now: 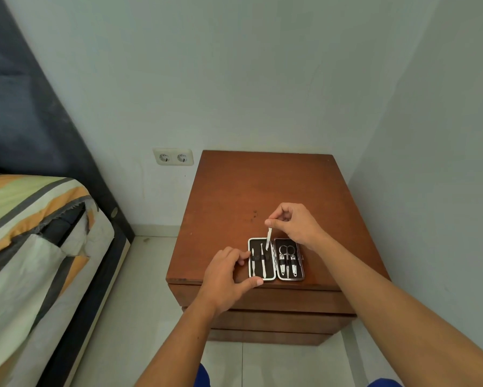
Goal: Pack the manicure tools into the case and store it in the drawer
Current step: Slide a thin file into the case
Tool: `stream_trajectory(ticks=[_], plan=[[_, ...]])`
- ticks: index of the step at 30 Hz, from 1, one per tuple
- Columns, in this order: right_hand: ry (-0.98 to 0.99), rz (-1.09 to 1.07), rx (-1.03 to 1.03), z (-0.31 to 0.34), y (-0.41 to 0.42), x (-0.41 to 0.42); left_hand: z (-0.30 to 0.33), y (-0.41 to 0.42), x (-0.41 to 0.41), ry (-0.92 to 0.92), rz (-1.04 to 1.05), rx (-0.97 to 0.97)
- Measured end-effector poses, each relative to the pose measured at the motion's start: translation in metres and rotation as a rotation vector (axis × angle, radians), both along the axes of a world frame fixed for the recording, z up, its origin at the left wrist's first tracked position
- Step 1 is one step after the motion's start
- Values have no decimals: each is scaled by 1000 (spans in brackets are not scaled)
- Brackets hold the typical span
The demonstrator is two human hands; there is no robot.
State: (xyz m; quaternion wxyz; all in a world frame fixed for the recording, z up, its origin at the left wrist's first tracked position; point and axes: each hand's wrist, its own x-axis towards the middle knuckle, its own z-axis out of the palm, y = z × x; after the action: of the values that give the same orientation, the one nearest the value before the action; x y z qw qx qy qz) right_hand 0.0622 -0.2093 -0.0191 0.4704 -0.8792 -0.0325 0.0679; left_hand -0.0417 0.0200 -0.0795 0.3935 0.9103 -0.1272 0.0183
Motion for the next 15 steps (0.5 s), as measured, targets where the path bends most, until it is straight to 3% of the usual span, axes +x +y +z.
stream_trajectory(ticks=[9, 15], plan=[[-10, 64, -103, -16, 3, -8, 1, -1, 0, -5, 3, 19], [-138, 239, -345, -18, -3, -23, 2, -1, 0, 2, 3, 23]])
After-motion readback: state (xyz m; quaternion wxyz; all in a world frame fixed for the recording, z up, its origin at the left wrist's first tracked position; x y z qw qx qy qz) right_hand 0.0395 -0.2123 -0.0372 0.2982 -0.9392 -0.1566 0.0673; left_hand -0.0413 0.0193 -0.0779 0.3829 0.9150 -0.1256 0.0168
